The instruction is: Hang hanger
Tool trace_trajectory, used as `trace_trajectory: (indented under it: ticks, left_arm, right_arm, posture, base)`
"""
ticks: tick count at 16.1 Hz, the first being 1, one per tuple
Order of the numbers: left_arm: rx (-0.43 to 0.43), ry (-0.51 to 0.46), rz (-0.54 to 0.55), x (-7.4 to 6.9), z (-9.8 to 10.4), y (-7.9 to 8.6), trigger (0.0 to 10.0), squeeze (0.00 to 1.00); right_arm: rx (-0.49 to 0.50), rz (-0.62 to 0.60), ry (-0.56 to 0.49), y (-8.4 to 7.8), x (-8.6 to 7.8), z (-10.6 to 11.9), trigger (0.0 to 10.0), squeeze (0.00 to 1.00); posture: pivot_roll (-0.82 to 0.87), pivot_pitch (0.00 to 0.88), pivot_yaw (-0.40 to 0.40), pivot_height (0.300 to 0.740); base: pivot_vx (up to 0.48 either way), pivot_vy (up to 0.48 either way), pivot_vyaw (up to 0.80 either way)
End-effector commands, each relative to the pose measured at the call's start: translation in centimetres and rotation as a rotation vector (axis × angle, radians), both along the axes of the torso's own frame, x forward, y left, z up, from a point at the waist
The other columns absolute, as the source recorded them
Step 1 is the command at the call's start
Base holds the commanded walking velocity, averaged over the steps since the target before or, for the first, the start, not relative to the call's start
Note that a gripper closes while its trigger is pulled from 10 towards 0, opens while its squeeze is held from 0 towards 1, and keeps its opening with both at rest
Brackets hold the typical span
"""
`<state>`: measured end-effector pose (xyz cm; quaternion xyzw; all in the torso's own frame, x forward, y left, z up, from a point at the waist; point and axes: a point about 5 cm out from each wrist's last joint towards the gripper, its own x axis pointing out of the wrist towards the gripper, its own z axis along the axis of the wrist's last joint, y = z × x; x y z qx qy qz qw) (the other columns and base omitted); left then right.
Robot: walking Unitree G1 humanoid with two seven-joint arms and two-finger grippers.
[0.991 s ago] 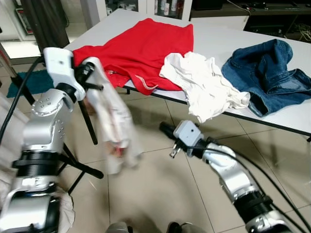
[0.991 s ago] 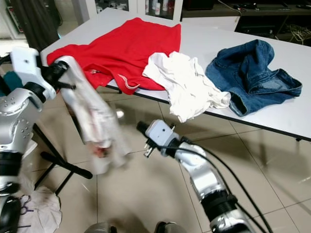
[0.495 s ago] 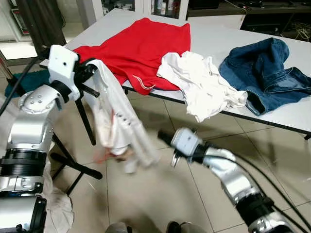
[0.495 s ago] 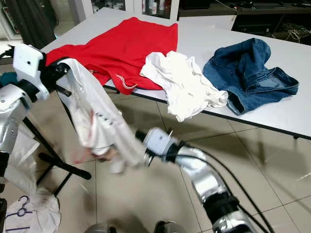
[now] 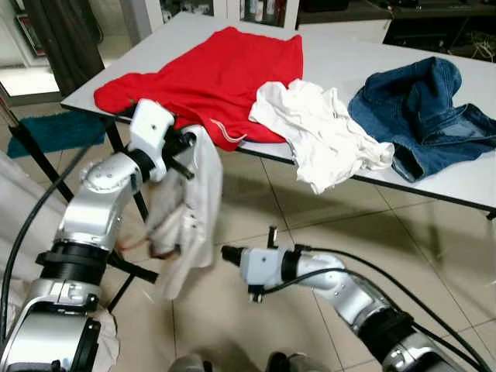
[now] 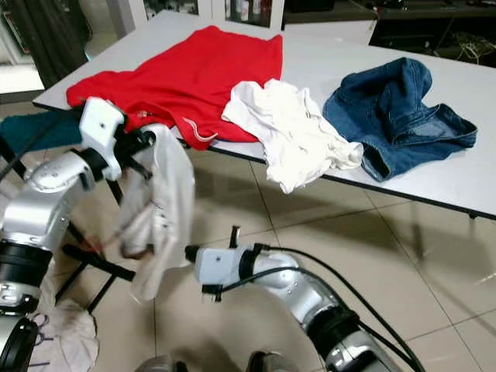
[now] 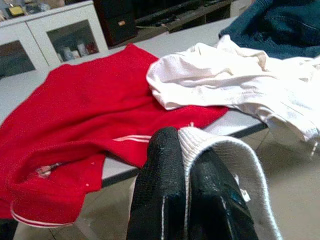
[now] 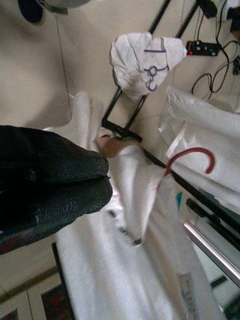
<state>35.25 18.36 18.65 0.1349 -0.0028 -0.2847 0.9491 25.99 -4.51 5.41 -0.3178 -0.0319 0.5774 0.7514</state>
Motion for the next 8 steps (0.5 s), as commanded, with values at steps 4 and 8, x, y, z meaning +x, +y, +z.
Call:
trace_trajectory:
  ticks: [4, 8]
  left_arm:
    - [0.035, 0.014, -0.029, 0.3, -0.7, -0.4, 10.0, 0.0]
    - [0.013, 0.016, -0.043, 1.4, -0.7, -1.8, 10.0, 0.0]
  right_arm:
    - [-0.046, 0.064, 0.011, 0.6, -0.3, -0.6, 10.0, 0.0]
    - [-0.09, 0.12, 0.007, 1.9, -0.7, -1.5, 10.0, 0.0]
  posture:
    - [0.07, 0.07, 0.006, 0.74]
    - [0.07, 0.073, 0.007, 0.74]
  base:
    - [0.0, 0.0, 0.0]
    - [0.0, 0.0, 0.0]
